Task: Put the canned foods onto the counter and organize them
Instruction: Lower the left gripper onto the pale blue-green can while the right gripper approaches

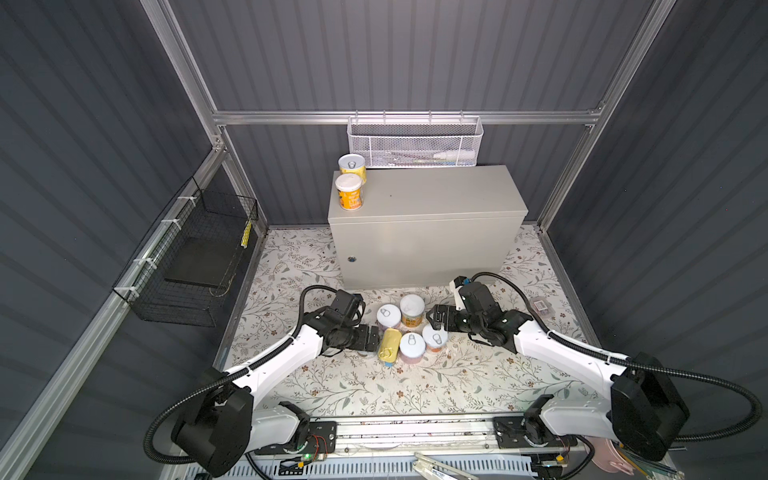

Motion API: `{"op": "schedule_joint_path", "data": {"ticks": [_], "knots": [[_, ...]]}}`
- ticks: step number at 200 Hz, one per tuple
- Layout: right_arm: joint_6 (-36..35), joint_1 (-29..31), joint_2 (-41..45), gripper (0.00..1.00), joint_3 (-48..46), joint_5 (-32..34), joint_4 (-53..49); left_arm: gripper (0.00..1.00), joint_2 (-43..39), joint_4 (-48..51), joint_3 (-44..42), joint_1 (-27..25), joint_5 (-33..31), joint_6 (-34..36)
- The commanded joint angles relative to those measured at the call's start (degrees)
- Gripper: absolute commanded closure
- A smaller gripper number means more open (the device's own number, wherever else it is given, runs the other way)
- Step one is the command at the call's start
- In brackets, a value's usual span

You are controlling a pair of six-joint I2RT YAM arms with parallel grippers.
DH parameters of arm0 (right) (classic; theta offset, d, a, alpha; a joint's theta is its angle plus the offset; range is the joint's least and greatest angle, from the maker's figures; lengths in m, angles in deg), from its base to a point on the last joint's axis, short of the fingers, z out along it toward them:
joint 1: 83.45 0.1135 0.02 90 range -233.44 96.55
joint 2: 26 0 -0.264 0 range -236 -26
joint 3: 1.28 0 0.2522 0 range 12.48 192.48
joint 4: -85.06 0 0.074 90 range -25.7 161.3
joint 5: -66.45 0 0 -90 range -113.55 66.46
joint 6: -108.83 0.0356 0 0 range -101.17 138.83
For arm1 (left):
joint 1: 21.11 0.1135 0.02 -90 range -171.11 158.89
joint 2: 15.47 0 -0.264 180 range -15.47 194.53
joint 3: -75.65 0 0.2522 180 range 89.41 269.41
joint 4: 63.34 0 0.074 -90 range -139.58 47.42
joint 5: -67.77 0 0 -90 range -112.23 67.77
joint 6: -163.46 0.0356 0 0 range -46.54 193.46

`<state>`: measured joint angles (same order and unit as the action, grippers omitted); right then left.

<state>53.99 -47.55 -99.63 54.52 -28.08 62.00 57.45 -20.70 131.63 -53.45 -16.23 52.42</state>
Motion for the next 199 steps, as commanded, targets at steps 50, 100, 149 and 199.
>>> {"op": "schedule_joint_path", "data": {"ticks": [50,100,149,199], "knots": [[0.00,-0.52,0.45,0.01,-0.62,-0.39,0.38,0.00,5.70,0.01,1.98,-0.62,-2.33,1.26],[0.28,-0.58,1.51,0.01,-1.52,-0.56,0.38,0.15,7.74,-2.22,1.41,-0.60,-4.33,0.18],[0.26,-0.73,3.19,0.01,-2.66,-0.58,0.70,0.25,6.17,-1.57,1.27,-0.62,-6.17,0.43],[-0.89,-0.69,4.17,0.01,-3.86,-0.90,1.95,0.34,3.43,0.74,3.20,-0.62,-5.18,0.36]]}}
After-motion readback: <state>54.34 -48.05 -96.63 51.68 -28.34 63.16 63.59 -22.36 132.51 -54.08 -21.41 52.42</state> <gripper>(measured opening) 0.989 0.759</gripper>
